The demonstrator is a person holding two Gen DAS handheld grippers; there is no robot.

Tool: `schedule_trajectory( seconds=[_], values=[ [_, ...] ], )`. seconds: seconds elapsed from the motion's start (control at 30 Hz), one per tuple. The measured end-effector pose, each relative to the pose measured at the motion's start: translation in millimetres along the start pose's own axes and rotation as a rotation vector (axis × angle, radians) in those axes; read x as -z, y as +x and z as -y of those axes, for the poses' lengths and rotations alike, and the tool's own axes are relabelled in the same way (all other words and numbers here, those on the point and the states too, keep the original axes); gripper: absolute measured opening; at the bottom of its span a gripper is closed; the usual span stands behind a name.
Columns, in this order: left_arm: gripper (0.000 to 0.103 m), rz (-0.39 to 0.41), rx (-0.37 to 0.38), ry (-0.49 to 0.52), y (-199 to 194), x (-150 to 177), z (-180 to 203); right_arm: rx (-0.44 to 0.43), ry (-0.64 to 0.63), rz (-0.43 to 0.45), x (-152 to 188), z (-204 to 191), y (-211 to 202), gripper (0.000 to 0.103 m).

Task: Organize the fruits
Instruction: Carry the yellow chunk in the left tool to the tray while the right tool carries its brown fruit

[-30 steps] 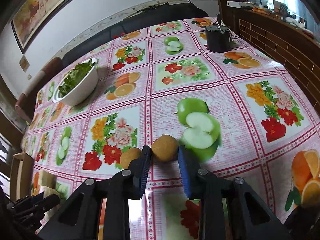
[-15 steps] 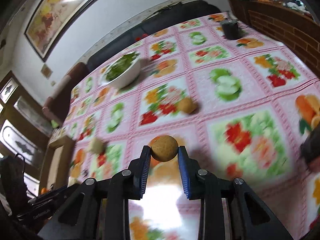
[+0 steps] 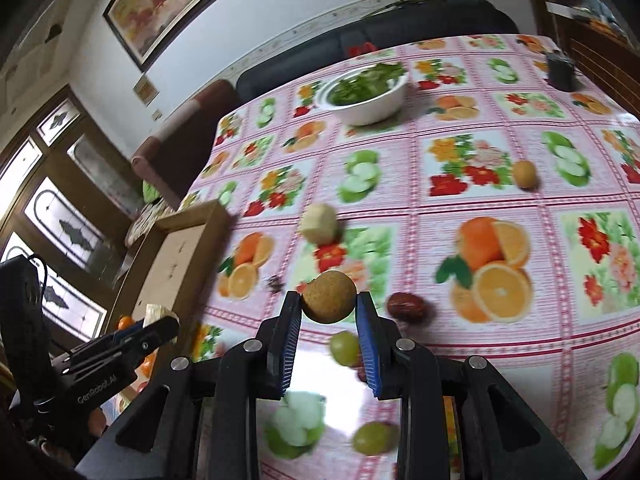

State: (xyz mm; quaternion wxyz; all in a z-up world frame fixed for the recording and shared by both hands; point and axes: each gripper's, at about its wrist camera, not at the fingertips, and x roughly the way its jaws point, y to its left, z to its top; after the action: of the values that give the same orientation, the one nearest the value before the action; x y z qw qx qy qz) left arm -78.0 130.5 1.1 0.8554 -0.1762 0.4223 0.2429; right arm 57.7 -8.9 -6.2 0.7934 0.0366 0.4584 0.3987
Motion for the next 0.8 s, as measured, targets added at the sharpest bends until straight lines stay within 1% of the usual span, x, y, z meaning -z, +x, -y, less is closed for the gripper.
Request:
schedule_trajectory(
  seconds=[0.2, 0.8],
  values=[
    [0.028, 0.007, -0.028, -0.03, -3, 2, -17, -0.011, -0.045, -0.016, 3, -24, 4, 0.028],
    [0.028, 0.027, -0.093, -0.081, -7, 2, -51, -0.044, -0.114, -0.039, 1, -65, 19, 0.028]
  ],
)
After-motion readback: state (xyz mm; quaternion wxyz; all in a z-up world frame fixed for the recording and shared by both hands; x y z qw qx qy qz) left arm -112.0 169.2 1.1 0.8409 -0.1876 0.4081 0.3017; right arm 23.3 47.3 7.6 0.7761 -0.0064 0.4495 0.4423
